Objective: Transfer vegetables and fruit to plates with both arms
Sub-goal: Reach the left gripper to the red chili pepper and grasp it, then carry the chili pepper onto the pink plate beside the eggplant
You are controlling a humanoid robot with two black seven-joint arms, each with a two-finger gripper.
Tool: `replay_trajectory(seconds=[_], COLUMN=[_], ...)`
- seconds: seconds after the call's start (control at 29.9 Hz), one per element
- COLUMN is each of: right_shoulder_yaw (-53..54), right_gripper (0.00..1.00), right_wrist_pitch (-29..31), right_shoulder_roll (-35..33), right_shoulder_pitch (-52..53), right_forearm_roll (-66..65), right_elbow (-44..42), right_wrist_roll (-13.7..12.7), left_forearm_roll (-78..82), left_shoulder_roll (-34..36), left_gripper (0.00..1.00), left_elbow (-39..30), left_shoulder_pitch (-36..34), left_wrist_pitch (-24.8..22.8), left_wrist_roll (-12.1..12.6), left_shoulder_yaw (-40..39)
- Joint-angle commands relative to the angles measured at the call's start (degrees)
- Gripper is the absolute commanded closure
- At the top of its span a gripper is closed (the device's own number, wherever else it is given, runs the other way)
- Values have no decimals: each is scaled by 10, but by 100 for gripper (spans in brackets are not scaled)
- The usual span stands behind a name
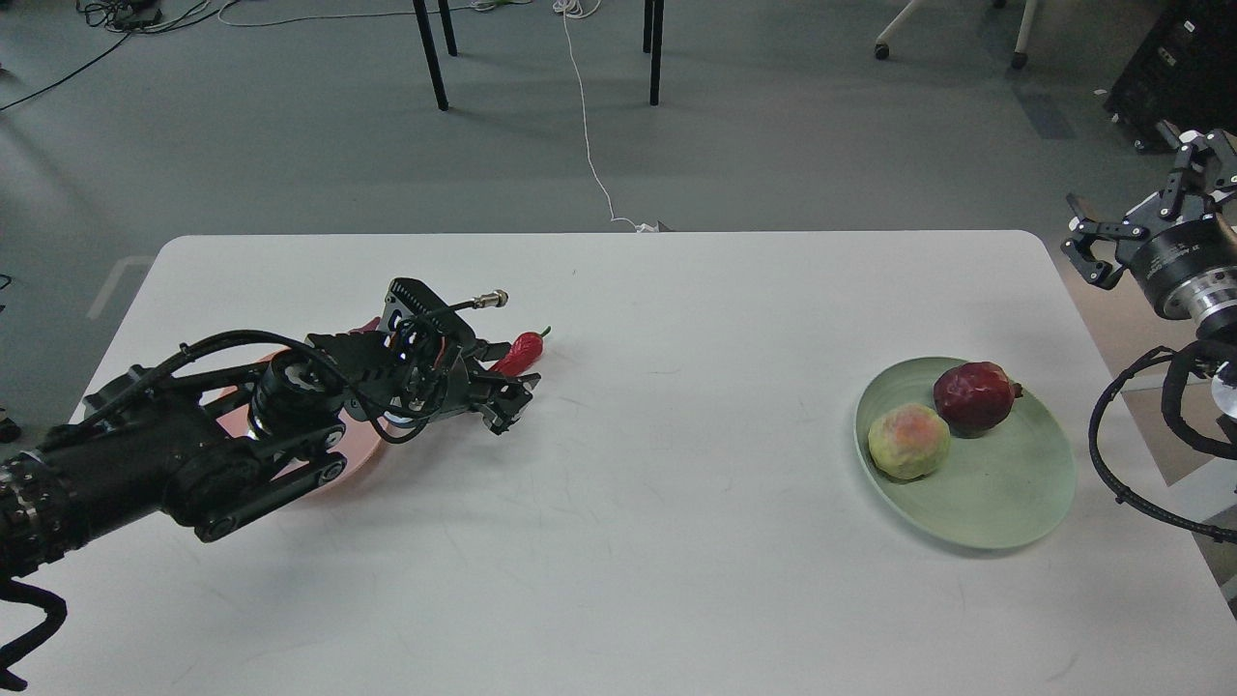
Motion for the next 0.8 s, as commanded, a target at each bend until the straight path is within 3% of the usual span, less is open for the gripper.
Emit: replay_trajectory(seconds=[0.0, 0.27, 0.4, 0.57, 0.77], right_shoulder_yaw=[0, 0, 10, 26, 25], right_gripper=[1, 1, 1, 1, 1], right_wrist_pitch=[0, 0, 0, 0, 0], right_shoulder_roll=[2, 6, -2, -43, -45], right_shoulder_pitch=[0, 2, 3, 1, -1], right_forearm_roll=[0, 0, 1, 0, 0], right_elbow=[0, 0, 48, 134, 133], right_wrist_roll=[0, 0, 0, 1, 1], left_forearm_roll=[-1, -3, -4, -10, -61], left_shoulder_roll=[-4, -13, -13, -7, 16], left_gripper=[51, 54, 63, 91, 94], left_elbow=[22, 43, 44, 43, 19], left_shoulder_pitch=[5, 15, 19, 19, 12], left_wrist_pitch=[3, 5, 11, 11, 11], left_wrist_roll=[-2, -1, -4, -9, -9], left_shoulder_yaw=[4, 4, 3, 3, -2])
